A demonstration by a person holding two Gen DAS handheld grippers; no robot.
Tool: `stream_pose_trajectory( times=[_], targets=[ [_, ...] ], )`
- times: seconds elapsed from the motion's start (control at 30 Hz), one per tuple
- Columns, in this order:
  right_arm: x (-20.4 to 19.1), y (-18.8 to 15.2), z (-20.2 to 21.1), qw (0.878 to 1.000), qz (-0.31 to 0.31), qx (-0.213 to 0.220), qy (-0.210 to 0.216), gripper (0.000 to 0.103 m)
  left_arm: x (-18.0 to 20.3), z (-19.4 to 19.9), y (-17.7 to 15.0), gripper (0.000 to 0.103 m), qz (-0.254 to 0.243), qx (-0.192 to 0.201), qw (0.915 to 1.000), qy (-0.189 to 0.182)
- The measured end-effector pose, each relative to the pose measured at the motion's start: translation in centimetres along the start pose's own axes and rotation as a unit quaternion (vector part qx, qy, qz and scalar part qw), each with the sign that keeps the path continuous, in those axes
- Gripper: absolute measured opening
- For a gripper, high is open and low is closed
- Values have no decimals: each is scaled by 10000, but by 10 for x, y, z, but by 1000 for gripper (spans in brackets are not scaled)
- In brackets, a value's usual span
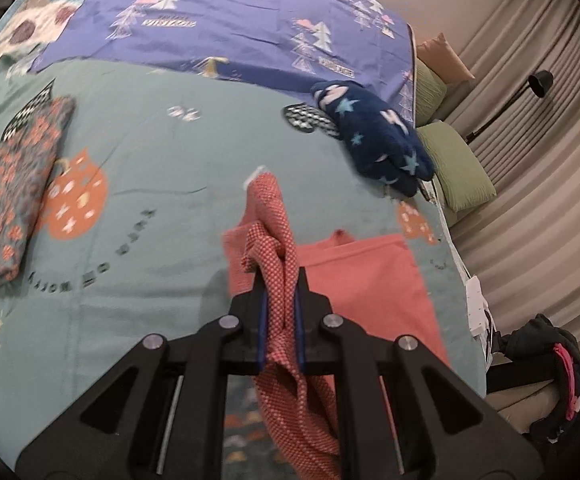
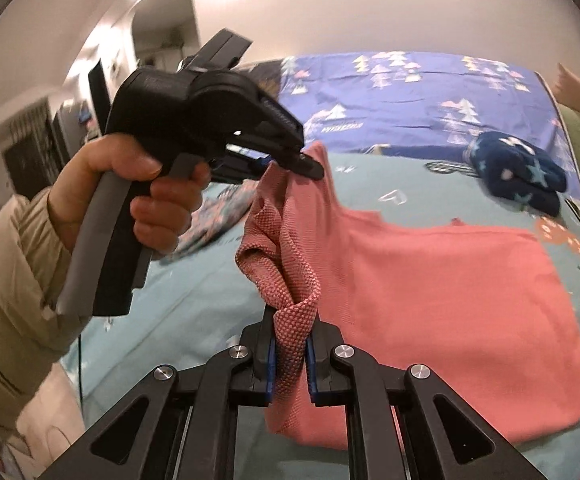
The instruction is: Fold small clothes
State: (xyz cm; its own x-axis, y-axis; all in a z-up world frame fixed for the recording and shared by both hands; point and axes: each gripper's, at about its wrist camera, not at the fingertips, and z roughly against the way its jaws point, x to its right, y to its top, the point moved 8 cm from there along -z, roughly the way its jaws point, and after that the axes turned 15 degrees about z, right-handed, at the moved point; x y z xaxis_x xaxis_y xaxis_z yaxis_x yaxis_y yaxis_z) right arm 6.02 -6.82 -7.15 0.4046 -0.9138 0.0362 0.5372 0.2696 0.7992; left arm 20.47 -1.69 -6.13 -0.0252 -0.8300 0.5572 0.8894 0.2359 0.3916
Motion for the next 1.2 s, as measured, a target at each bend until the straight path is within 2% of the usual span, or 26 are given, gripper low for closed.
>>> stream_pose_trajectory(
  times=[0.3, 0.43, 0.57, 0.77, 0.93, 1.0, 1.07, 1.2],
  targets=[
    [86, -19, 55, 9948, -897, 367, -302, 10, 105, -35, -17, 12, -674, -135, 9976, 108],
    [119, -39, 72, 9898, -1290, 437, -419, 10, 147, -67, -35, 12, -1013, -362, 9940, 201],
    [144, -69, 82, 9824, -1799, 360, -353, 10, 174, -106, -58, 12, -1274, -626, 9890, 413],
    [172, -106, 87, 9732, -2261, 179, -387, 10, 195, -149, -86, 12, -1656, -849, 9794, 782],
    [183, -122, 80, 9688, -2463, 81, -266, 10, 197, -170, -98, 13, -1862, -924, 9722, 1075],
    [188, -127, 74, 9676, -2518, 19, -198, 10, 196, -174, -99, 18, -1874, -919, 9714, 1130],
    [190, -133, 72, 9644, -2641, -48, -111, 13, 198, -176, -96, 24, -1872, -811, 9722, 1151],
    [199, -150, 77, 9552, -2958, -110, -72, 23, 204, -161, -80, 37, -1937, -273, 9750, 1054]
  ],
)
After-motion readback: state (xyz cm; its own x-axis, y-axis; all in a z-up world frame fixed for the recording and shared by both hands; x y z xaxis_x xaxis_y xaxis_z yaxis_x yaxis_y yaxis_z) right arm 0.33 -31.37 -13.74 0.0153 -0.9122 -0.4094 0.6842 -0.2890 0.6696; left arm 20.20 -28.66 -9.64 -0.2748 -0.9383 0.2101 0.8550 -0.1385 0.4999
